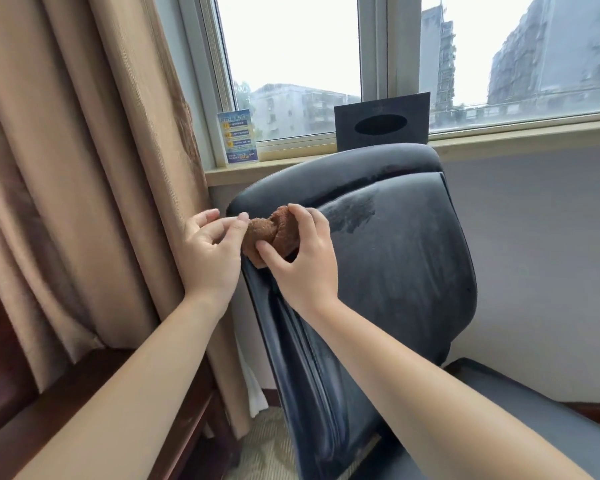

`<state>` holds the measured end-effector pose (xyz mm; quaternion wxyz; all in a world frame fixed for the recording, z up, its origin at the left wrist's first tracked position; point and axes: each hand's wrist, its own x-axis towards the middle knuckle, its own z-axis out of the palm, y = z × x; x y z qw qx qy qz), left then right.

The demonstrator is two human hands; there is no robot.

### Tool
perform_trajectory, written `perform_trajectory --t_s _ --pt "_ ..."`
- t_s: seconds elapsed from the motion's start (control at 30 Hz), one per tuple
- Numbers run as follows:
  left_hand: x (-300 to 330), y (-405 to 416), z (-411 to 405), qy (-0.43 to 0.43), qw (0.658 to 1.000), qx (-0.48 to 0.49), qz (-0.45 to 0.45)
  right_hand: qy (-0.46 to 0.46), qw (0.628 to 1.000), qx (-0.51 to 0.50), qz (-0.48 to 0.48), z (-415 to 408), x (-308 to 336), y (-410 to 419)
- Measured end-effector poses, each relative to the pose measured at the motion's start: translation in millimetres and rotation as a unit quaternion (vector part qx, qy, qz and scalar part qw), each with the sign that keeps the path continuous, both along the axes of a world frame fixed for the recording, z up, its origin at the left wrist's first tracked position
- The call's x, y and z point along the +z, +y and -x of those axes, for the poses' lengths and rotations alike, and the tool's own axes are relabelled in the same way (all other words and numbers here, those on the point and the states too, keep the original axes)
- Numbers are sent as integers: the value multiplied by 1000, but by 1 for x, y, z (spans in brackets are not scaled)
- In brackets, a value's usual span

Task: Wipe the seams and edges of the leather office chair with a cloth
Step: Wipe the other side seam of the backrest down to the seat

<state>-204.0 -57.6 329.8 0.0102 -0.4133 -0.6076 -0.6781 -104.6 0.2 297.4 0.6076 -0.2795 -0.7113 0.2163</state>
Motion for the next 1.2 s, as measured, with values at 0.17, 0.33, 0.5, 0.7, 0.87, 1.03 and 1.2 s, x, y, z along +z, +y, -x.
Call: perform_trajectory --t_s 0.17,0.33,0.5,0.7,0.87,1.03,1.2 --pt "0 1 -8 -110 987 -114 -20 -4 999 -42 -1 5 5 7" --pt "-2 0 -13 -130 983 -128 -28 -12 993 -107 50 -6 24 36" --pt "-6 -7 -18 -141 980 -134 -32 -28 996 -82 25 -1 20 21" --pt "-5 -10 -20 -188 969 -144 -64 -34 997 -55 -43 -1 7 14" --pt "-4 -10 -26 -196 967 -145 -71 -14 994 -96 40 -13 27 60" --pt "-7 -13 -37 -195 961 -178 -83 -5 993 -96 74 -24 34 72" --pt "-9 -11 -47 -208 958 -167 -110 -43 997 2 -69 -9 1 9"
